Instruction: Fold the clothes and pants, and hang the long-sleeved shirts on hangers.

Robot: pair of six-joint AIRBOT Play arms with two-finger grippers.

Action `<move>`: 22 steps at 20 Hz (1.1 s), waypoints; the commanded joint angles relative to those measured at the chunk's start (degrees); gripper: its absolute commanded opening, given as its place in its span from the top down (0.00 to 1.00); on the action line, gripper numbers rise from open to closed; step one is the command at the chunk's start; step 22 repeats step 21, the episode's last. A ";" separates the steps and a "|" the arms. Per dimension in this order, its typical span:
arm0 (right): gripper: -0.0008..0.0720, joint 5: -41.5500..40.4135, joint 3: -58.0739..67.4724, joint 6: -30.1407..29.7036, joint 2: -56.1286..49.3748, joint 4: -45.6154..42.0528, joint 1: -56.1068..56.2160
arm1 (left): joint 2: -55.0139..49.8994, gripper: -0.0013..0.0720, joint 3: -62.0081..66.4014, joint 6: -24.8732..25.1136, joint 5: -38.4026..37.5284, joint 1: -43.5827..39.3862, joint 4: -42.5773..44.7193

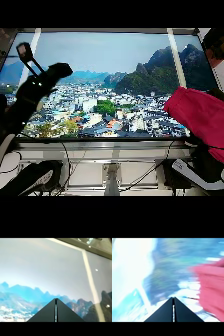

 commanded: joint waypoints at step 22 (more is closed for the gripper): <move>0.98 -6.29 12.83 -0.98 -3.43 3.85 20.94 | 7.23 0.97 13.86 14.19 -15.74 0.57 -8.59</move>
